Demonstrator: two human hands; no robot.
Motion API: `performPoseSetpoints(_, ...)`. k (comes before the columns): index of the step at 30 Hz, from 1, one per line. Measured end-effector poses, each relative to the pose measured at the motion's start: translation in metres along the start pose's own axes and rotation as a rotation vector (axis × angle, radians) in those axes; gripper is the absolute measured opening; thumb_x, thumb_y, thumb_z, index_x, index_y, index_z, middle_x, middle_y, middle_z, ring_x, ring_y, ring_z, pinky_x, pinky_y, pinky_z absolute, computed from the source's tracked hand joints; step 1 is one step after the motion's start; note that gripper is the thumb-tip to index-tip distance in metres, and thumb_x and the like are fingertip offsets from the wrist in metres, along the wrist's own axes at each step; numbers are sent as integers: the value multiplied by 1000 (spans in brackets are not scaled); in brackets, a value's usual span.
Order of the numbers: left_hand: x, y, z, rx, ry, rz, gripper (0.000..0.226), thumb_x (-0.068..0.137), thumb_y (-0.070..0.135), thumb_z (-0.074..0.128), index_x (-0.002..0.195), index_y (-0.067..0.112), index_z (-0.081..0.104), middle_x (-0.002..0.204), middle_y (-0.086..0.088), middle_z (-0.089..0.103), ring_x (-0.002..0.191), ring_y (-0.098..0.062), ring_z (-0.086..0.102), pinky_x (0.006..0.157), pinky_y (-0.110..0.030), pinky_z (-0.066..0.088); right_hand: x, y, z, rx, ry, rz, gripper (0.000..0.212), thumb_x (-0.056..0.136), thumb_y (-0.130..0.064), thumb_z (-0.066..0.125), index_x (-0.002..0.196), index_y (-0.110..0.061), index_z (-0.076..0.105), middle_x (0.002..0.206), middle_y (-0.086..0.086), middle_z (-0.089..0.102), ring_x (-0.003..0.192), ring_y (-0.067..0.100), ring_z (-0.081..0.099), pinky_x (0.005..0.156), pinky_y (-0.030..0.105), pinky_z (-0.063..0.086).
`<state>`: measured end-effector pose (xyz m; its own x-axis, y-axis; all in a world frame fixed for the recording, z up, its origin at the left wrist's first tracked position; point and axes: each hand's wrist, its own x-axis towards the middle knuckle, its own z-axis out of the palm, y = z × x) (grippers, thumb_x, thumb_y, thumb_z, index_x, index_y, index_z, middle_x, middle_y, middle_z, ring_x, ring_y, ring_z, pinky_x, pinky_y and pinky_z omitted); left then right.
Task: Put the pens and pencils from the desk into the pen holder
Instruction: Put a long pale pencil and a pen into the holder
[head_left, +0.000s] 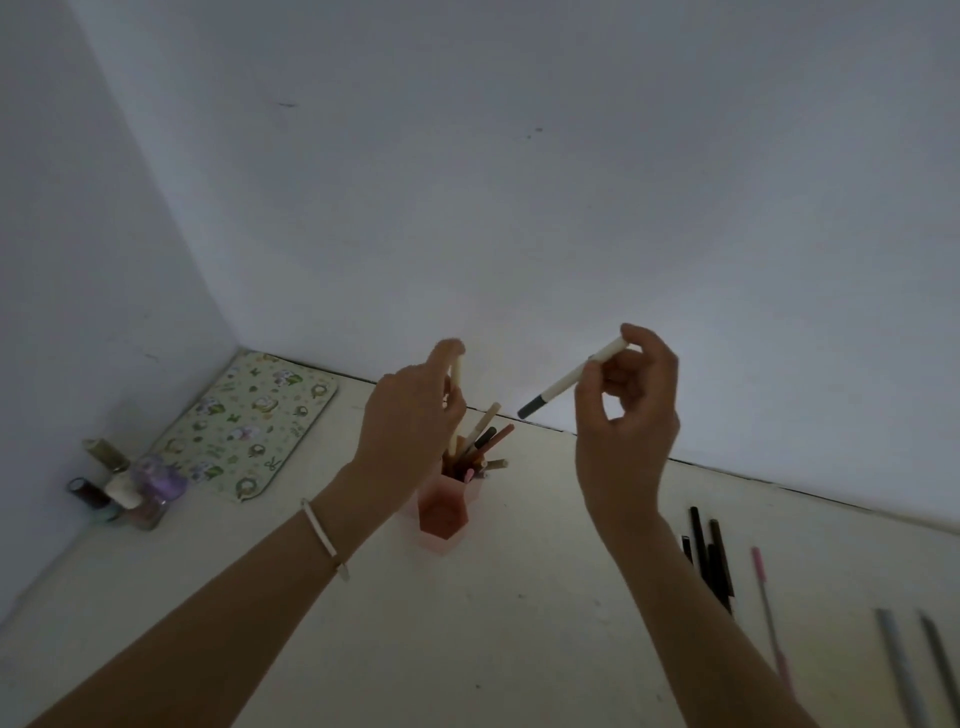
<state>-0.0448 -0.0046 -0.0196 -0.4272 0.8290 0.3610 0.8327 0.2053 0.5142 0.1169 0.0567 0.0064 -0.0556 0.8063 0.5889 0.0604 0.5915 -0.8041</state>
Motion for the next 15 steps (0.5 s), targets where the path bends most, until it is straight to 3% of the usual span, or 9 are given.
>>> performPoseSetpoints(2,-2,-5,10,119,-45,38,27,90,19,59,116,23,53,85,3,71,73,-14,66,76,-34,54,-5,7,5,-21,-4,11,39,90,-8,58,117,-35,49,91,-14,62,80,8,64,73,11,48)
performPoseSetpoints(4,-4,-12,16,240,-101,47,21,89,27,58,109,25,64,97,6,71,92,-14,61,89,-32,45,-9,15,10,-52,-27,26,36,90,-10,58,116,-33,49,90,-10,63,80,9,64,72,13,49)
performPoseSetpoints(7,-5,-19,16,344,-91,47,29,86,39,54,104,26,73,121,6,65,119,-15,48,100,-37,33,-14,26,15,-152,-111,6,31,91,-13,59,115,-28,49,89,-4,64,78,10,62,70,17,51)
performPoseSetpoints(11,4,-19,-9,126,103,-43,34,86,25,51,113,15,68,115,-2,68,115,-20,51,95,-38,38,-19,39,25,-333,-293,-41,28,92,-17,59,115,-28,47,87,-8,59,77,10,59,67,23,51)
performPoseSetpoints(15,13,-14,-32,-11,130,-108,35,87,14,52,121,16,63,118,0,66,117,-18,49,99,-35,37,-25,51,36,-487,-463,-93,23,91,-20,61,111,-26,52,82,-16,56,71,7,56,63,25,52)
